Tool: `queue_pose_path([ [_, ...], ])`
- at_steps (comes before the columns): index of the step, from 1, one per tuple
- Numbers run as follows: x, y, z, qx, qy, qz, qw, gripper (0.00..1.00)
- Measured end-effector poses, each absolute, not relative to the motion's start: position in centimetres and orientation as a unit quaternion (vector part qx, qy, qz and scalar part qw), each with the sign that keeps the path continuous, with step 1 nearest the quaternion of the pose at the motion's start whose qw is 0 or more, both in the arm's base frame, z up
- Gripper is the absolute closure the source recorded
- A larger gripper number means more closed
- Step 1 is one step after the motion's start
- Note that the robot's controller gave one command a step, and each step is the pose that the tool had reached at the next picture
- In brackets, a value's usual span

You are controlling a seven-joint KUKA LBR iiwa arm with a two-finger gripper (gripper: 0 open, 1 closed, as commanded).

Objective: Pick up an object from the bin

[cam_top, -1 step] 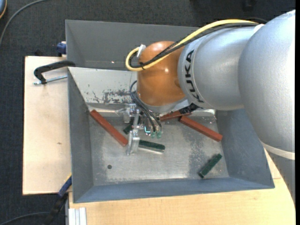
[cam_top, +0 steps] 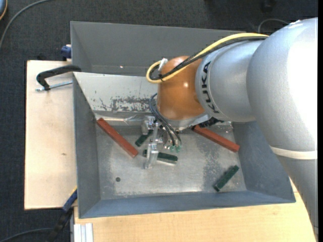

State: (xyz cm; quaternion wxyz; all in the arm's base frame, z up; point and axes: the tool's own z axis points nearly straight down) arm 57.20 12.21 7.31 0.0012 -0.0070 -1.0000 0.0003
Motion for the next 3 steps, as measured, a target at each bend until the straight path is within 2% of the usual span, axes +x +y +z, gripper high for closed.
queue_pose_path([
  [1, 57.5, 12.5, 7.9, -0.006, -1.000, -0.002, -0.005, 1.00],
  [2, 57.3, 12.5, 7.7, -0.006, -1.000, -0.001, -0.002, 0.00],
  [3, 56.4, 7.1, 7.2, 0.031, -1.000, 0.000, -0.002, 0.00],
])
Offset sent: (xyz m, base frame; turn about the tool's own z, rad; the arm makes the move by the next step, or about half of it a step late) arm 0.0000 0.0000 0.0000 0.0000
